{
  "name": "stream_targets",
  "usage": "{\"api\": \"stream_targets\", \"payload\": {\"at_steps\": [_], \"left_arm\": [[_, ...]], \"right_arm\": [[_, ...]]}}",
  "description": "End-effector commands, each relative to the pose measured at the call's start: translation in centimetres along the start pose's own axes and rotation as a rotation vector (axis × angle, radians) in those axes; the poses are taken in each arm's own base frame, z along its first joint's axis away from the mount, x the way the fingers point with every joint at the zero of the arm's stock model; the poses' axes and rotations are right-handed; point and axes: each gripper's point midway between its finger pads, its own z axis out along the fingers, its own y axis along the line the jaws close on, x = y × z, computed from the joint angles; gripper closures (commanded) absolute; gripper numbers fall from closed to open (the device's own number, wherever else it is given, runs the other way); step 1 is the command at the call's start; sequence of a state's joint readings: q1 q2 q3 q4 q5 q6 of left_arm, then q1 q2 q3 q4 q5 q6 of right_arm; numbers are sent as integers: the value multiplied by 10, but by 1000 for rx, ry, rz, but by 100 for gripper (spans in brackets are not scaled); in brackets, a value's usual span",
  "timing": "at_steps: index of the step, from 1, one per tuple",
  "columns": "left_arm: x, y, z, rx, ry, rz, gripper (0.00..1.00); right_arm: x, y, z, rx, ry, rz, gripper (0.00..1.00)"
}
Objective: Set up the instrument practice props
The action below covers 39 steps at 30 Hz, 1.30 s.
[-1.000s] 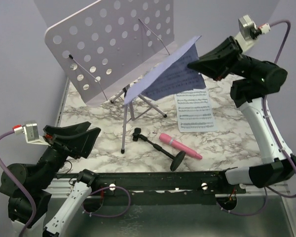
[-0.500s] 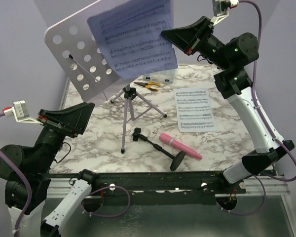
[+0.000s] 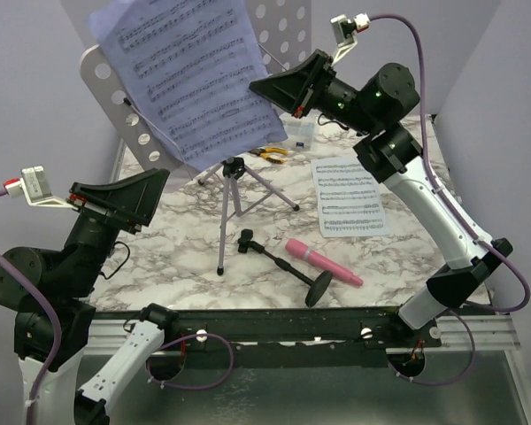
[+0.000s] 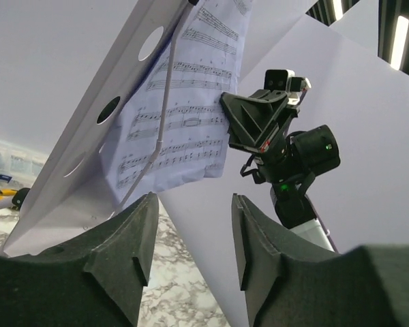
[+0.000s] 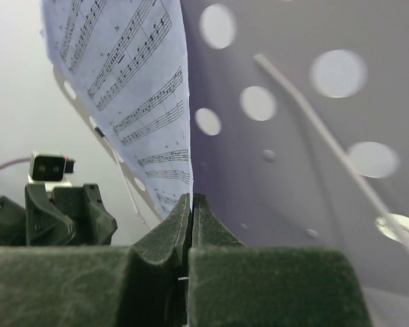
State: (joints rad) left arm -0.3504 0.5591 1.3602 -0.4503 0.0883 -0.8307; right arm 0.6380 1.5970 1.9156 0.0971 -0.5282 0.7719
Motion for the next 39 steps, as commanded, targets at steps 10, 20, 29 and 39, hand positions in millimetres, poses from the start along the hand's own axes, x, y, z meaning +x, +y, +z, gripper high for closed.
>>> {"api": "stream_targets", "payload": {"at_steps": [10, 20, 29, 39], "left_arm": [[-19, 13, 25, -50, -115, -31, 61], [-15, 7, 48, 8, -94, -59, 61], [-13, 10, 58, 19, -91, -47, 68], [-6, 13, 65, 32, -71, -27, 83]], "right_arm": [[-9, 17, 5, -88, -85, -239, 100], [-7, 18, 2, -90, -84, -240, 99], [-7, 20, 0, -100, -90, -248, 99], [-9, 21, 0, -100, -98, -264, 100]]}}
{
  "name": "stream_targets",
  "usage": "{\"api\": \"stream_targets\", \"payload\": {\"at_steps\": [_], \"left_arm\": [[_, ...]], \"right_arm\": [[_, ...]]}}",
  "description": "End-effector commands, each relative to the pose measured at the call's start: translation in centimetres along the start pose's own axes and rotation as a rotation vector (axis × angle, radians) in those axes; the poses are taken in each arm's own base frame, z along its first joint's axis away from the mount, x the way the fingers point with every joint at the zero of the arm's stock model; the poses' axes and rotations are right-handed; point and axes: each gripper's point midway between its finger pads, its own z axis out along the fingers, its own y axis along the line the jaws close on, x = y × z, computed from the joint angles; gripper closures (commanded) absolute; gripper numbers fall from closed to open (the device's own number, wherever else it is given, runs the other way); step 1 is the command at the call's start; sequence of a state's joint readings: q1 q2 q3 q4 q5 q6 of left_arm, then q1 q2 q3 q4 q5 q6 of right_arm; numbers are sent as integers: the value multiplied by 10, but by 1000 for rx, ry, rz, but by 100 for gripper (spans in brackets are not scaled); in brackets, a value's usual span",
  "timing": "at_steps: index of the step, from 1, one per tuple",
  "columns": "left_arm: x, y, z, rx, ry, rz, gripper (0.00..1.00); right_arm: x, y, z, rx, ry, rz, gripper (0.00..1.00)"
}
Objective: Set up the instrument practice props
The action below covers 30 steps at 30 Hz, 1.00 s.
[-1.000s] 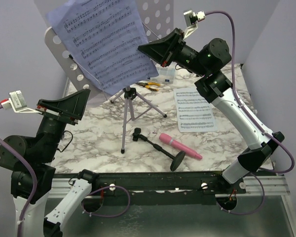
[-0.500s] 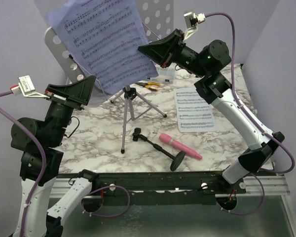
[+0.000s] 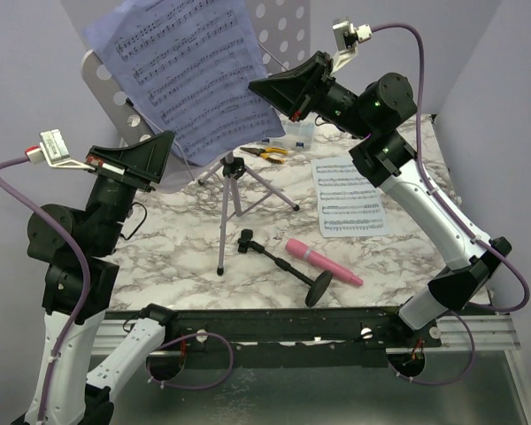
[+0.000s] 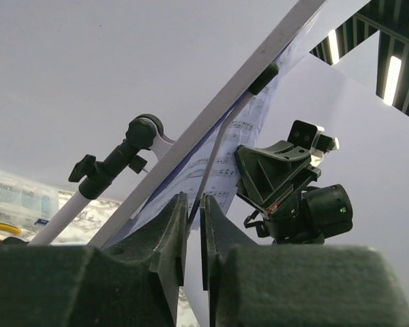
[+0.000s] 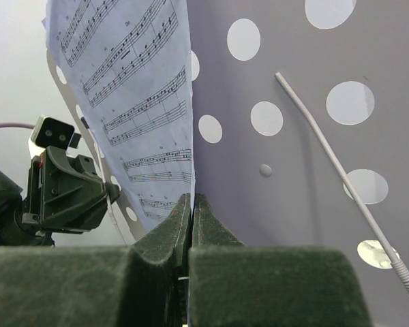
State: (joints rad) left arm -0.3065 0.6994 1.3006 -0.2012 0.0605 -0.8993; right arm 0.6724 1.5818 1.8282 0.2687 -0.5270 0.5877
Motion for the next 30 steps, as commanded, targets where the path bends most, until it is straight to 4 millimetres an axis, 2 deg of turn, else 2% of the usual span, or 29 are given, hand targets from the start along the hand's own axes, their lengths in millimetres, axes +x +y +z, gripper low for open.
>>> {"api": "stream_targets", "payload": {"at_steps": [1, 13, 17, 22, 30], "left_arm": [[2, -6, 3, 47, 13, 28, 84], [1, -17, -7, 133, -8, 138, 100], [1, -29, -9, 203, -5, 180, 100], [3, -31, -10, 226, -2, 214, 100], [-1, -45, -19, 315, -35, 288, 100]], "right_arm": [[-16, 10, -3, -15, -42, -45, 99], [-19, 5, -1, 2, -69, -57, 99], [-16, 5, 2, -19, -58, -62, 100], [-14, 4, 4, -14, -64, -60, 100], [-18, 0, 0, 45, -99, -40, 100]]}}
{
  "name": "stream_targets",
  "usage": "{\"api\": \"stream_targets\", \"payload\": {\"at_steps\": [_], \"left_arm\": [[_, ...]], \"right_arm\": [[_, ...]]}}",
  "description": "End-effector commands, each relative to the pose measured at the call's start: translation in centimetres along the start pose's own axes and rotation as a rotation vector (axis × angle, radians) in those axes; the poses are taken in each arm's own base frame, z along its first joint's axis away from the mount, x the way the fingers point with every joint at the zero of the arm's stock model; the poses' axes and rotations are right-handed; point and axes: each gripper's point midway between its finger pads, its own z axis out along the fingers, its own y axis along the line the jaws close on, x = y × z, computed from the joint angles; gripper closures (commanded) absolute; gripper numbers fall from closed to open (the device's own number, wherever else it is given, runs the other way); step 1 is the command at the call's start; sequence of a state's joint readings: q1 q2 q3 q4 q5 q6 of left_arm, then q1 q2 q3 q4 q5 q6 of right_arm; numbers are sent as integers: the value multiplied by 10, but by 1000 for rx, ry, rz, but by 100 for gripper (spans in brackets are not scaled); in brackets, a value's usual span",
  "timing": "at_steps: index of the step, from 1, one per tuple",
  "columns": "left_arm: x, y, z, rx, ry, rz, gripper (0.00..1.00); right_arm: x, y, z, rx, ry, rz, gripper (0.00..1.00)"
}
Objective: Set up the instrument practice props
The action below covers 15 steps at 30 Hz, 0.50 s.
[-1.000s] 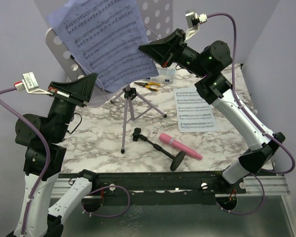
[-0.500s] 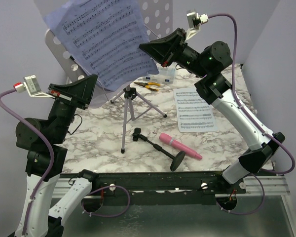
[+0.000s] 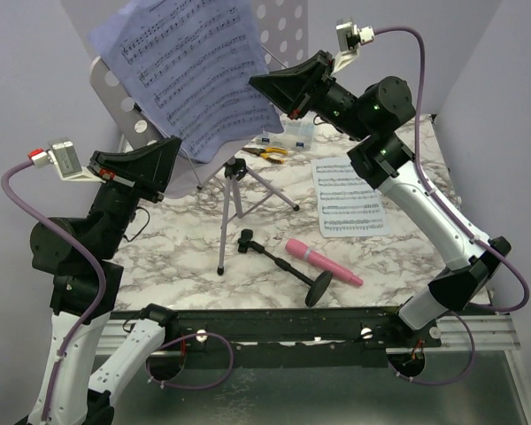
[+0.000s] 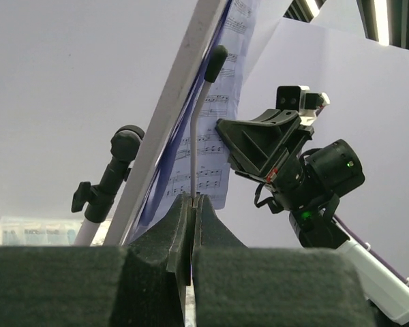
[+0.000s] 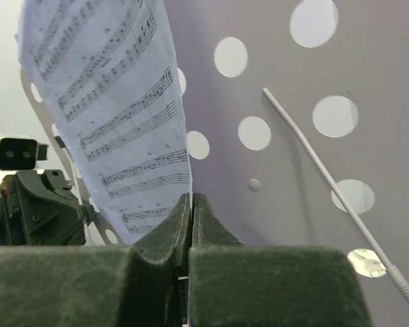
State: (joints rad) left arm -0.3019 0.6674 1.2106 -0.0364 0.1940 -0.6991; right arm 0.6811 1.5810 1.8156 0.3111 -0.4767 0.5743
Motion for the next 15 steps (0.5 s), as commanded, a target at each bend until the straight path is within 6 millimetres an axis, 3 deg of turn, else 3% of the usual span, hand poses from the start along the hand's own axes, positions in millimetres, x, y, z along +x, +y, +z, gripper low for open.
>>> {"api": "stream_targets", "payload": {"at_steps": [1, 15], "left_arm": [[-19, -34, -11, 152, -65, 89, 100], [-14, -31, -9, 167, -65, 128, 100]], "right_arm": [[-11, 3, -3, 21, -51, -14, 100], [5, 26, 6, -73, -33, 39, 100]]}}
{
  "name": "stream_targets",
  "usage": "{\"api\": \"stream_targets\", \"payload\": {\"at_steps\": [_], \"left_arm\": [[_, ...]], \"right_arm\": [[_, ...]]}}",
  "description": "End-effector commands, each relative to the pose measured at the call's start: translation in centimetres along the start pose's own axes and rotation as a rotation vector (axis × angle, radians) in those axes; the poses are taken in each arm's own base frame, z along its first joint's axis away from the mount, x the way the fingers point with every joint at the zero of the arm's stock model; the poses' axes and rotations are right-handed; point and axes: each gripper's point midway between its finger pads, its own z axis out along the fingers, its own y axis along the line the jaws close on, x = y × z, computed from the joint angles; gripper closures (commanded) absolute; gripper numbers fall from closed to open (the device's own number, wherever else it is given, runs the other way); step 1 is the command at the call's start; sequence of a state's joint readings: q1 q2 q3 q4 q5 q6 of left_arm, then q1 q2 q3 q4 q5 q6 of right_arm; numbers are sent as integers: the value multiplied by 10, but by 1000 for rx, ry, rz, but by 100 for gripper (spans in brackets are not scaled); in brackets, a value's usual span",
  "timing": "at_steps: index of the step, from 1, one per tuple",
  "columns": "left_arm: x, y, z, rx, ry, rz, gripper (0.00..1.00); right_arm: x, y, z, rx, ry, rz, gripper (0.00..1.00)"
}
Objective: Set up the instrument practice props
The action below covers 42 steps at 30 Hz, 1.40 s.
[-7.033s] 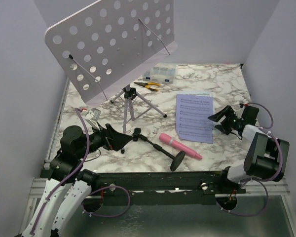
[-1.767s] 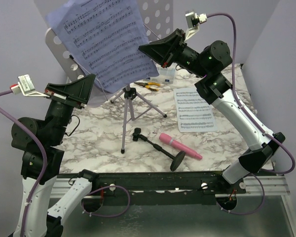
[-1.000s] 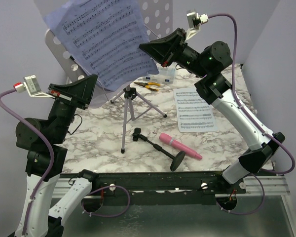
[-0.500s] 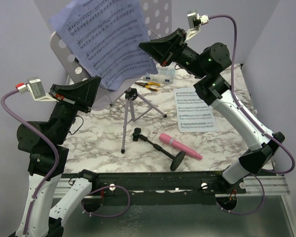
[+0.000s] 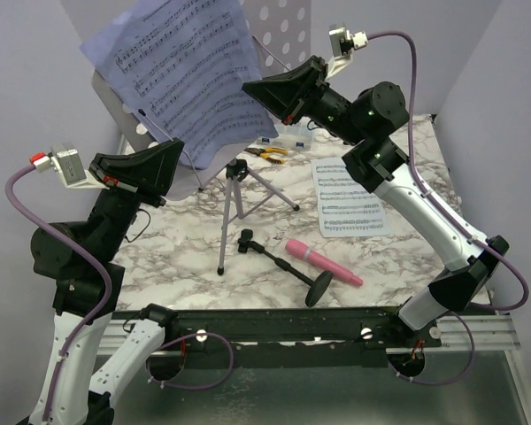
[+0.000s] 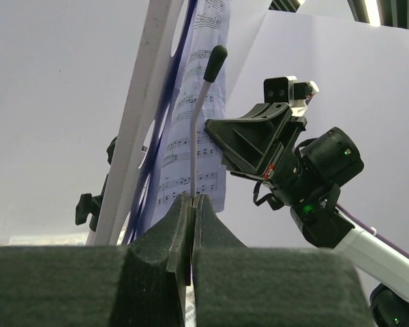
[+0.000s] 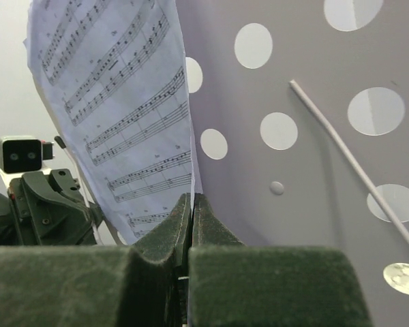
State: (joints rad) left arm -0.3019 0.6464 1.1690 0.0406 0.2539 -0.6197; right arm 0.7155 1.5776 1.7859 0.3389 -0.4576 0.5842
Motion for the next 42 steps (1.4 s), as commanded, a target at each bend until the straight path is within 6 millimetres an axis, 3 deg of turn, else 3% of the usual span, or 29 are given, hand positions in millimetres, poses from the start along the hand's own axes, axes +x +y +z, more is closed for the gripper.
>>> {"api": "stream_targets", "payload": {"at_steps": [1, 12, 19, 42], "left_arm": [[-18, -20, -3, 82, -60, 38, 100], [-19, -20, -4, 80, -64, 45, 100], [-20, -22, -6, 87, -62, 50, 100], [-19, -18, -6, 53, -56, 23, 100]], "right_arm": [[-4, 18, 3, -67, -32, 22, 100], [-10, 34, -1, -131, -61, 55, 100], [15, 29, 0, -151, 2, 98, 100], [25, 18, -2, -126, -27, 122, 100]]}}
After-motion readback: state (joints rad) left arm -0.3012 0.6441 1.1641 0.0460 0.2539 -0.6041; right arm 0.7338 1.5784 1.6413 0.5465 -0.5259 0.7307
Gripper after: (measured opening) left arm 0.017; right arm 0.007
